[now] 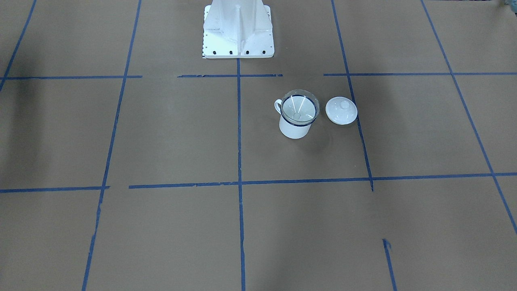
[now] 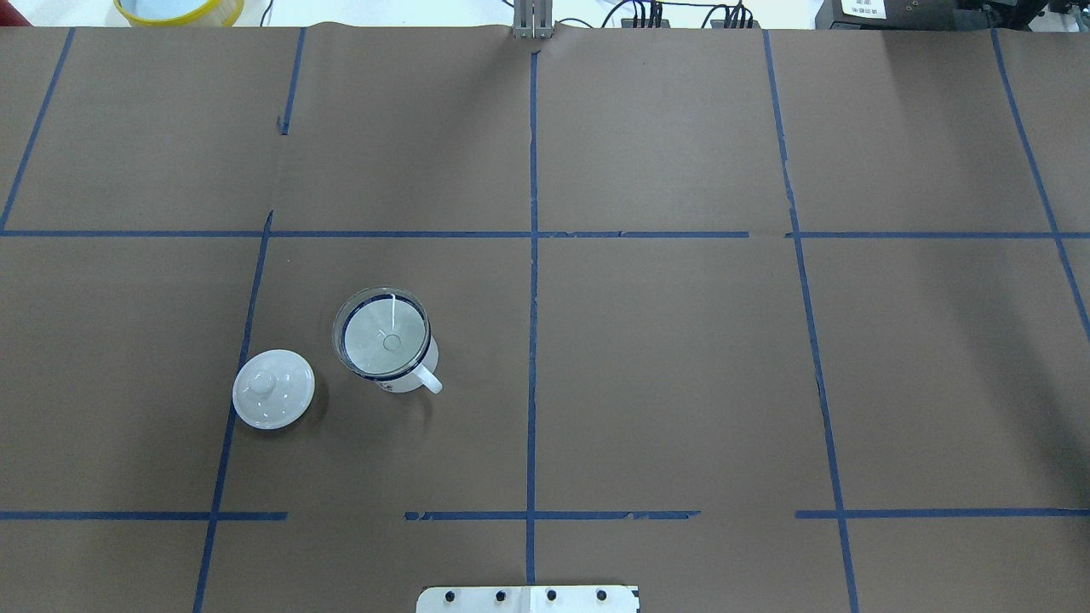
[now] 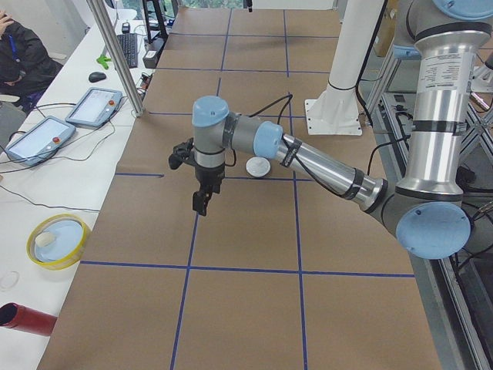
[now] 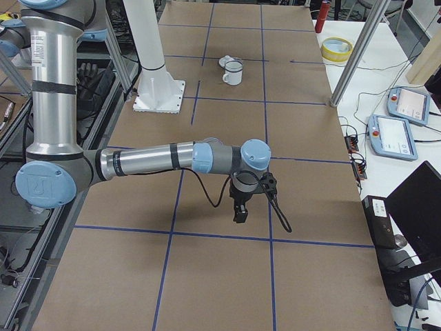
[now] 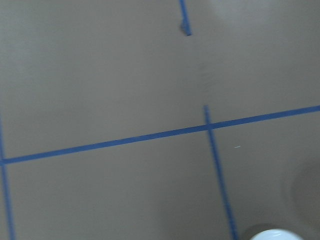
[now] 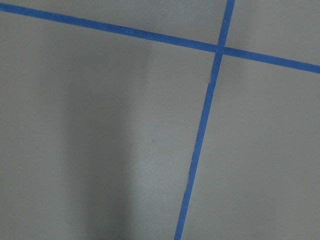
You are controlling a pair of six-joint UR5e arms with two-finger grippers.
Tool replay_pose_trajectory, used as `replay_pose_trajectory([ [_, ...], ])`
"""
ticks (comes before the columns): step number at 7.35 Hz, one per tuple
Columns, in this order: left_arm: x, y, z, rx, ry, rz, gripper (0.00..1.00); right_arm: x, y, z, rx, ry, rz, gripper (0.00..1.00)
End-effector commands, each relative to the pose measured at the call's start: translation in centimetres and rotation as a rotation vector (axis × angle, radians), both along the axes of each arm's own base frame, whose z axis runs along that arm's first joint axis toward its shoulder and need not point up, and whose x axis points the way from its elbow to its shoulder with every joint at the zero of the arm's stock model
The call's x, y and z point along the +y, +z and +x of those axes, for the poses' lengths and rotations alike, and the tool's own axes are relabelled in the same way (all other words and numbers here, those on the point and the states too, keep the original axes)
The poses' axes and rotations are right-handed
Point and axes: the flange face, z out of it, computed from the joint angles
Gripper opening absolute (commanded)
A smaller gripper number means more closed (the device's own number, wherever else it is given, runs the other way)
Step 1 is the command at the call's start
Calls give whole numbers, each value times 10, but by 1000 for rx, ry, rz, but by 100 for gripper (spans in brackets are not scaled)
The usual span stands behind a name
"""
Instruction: Place funnel on cup
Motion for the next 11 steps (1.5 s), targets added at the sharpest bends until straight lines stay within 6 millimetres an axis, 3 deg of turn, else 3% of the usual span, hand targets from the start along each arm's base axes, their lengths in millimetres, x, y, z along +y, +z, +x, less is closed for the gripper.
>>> replay_pose_trajectory([
  [1,40,79,-43,30,7,-91,100,0,0,0,0,0,0,100],
  [2,46,103,-57,40,-25,-140,100,0,0,0,0,0,0,100],
  [3,45,101,-61,42,-34,-135,100,-1,-1,0,0,0,1,100],
  [4,43,99,-56,109,-33,-132,100,0,0,0,0,0,0,100],
  [6,46,133,-48,218,-45,-213,100,0,0,0,0,0,0,100],
  [11,44,128,-48,196,-33,-199,100,0,-1,0,0,0,1,100],
])
